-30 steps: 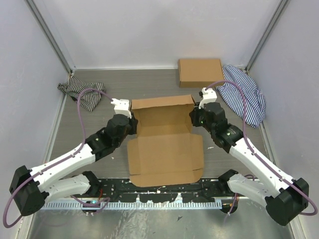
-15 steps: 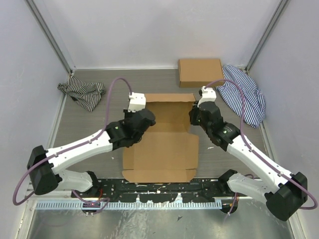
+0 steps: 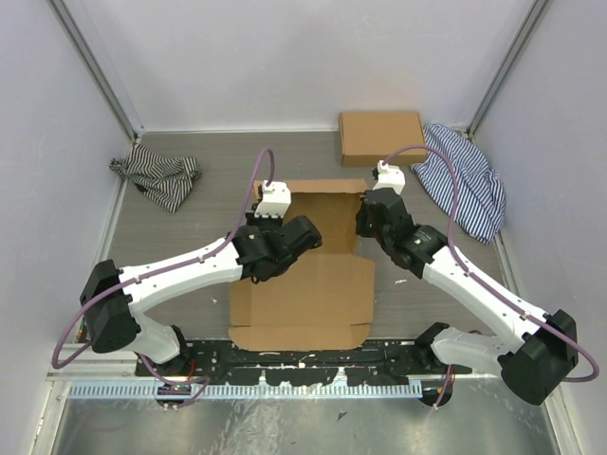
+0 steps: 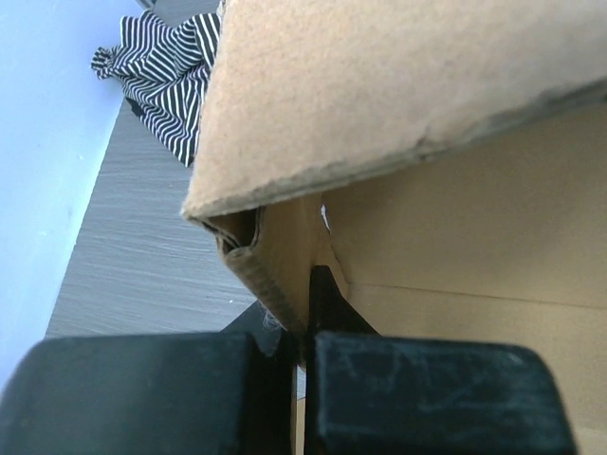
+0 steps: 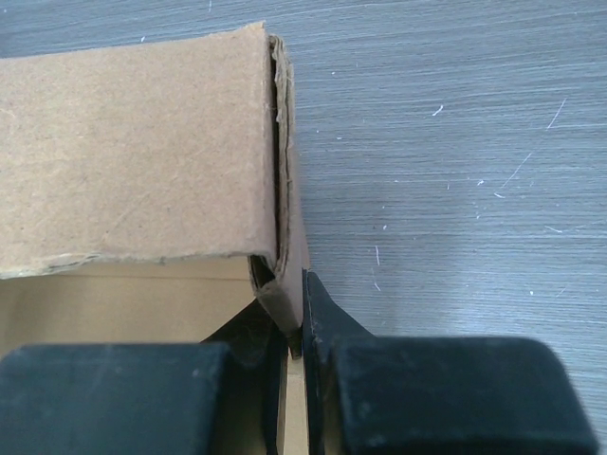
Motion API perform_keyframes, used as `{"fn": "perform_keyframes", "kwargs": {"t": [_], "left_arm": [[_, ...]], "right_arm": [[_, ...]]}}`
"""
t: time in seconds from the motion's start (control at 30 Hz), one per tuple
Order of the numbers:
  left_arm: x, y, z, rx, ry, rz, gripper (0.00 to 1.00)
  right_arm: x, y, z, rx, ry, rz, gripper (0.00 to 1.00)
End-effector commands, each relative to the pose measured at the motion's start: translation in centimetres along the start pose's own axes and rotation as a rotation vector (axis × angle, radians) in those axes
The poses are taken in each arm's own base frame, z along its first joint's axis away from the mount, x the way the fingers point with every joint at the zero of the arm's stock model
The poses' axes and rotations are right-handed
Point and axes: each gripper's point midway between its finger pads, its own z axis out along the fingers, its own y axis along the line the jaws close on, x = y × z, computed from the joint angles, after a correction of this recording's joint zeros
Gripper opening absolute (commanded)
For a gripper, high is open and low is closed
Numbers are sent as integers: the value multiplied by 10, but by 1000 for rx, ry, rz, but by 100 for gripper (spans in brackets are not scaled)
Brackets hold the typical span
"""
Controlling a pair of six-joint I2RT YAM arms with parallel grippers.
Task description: Fold the paper box
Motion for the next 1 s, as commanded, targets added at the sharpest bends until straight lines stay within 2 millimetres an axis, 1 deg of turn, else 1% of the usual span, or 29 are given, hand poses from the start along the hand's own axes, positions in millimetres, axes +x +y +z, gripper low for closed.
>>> {"fn": "perform_keyframes", "kwargs": {"t": [0.0,0.07,0.13,0.2,0.3,0.37,0.53,0.63,0.7,0.77,0.87,0.97], "left_arm": [[3,18,-3,-49,12,57,0],[4,19,-3,-61,21,69,1],[3,19,-3,-75,29,79,11],[4,19,-4,-83,42,79,19],[7,18,-5,-75,59,65,39],[8,19,-7,-58,69,49,45],[9,27,-16,6,101,-16,51],[3,29,-26,87,121,-87,52],[-4,33,-35,149,128,-145,53],[-13,42,-44,205,117,-206,54],[-22,57,-53,254,98,-245,57],[-24,71,-56,269,110,-256,59]], "right_arm": [[-44,20,-10,-51,-121,80,1],[-43,21,-8,-51,-114,85,1],[-41,24,-6,-56,-106,90,1],[-40,25,-4,-57,-100,94,1],[-39,25,1,-45,-92,97,1],[-41,25,3,-28,-91,102,1],[-41,26,12,9,-71,113,1],[-37,30,23,26,-30,102,1],[-31,32,31,42,5,104,1],[-24,33,37,56,46,113,1],[-9,46,45,7,127,122,1],[10,57,51,-30,223,116,3]]}}
